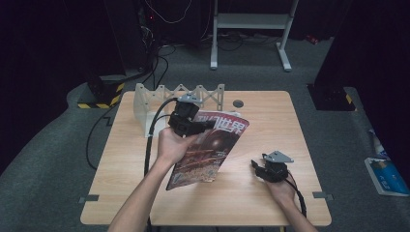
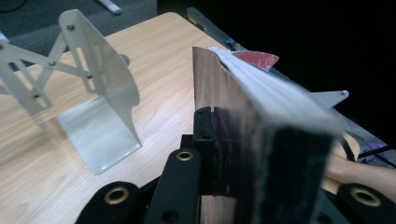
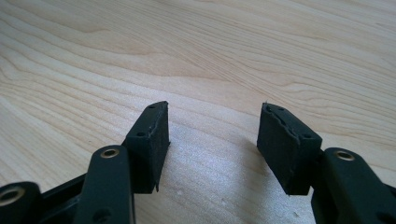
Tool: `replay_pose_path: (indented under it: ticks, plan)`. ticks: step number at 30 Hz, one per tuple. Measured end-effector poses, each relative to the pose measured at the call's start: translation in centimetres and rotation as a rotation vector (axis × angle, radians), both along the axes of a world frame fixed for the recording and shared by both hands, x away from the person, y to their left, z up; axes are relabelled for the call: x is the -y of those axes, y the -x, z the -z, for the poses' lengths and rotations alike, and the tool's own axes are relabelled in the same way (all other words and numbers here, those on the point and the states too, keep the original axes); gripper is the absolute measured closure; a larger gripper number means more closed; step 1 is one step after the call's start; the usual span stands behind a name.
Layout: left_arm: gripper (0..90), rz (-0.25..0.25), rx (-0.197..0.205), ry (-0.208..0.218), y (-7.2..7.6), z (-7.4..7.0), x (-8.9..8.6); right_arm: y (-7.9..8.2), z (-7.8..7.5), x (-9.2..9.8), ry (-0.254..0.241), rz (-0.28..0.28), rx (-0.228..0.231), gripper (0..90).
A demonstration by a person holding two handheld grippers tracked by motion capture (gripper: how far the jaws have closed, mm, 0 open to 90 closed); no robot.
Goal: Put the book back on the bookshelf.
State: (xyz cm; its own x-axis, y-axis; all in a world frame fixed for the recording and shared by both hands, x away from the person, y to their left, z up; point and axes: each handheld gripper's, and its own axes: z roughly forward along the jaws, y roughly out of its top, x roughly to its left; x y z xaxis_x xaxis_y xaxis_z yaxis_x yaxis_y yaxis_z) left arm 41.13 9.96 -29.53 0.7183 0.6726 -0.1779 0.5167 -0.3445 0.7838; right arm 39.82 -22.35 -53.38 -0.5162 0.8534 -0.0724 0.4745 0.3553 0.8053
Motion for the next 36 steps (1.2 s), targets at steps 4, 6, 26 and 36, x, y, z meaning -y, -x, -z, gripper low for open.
replay_pose_path:
  ticks: [4,6,26,36]
  plan:
    - [83.4,-0.011,-0.001,-0.007,-0.1,-0.3,-0.6,0.0,0.0,0.0,-0.001,0.0,0.0,43.5]
    - [83.3,-0.019,-0.006,-0.006,-0.3,-0.4,-1.0,0.0,0.0,0.0,-0.002,0.0,-0.001,43.5]
    - [83.0,-0.088,-0.049,-0.091,-1.3,-1.6,-3.8,0.0,0.0,0.0,-0.006,0.0,-0.001,43.6]
    - [82.9,-0.119,-0.06,-0.132,-1.7,-2.5,-5.1,0.0,0.0,0.0,-0.007,-0.001,-0.001,43.5]
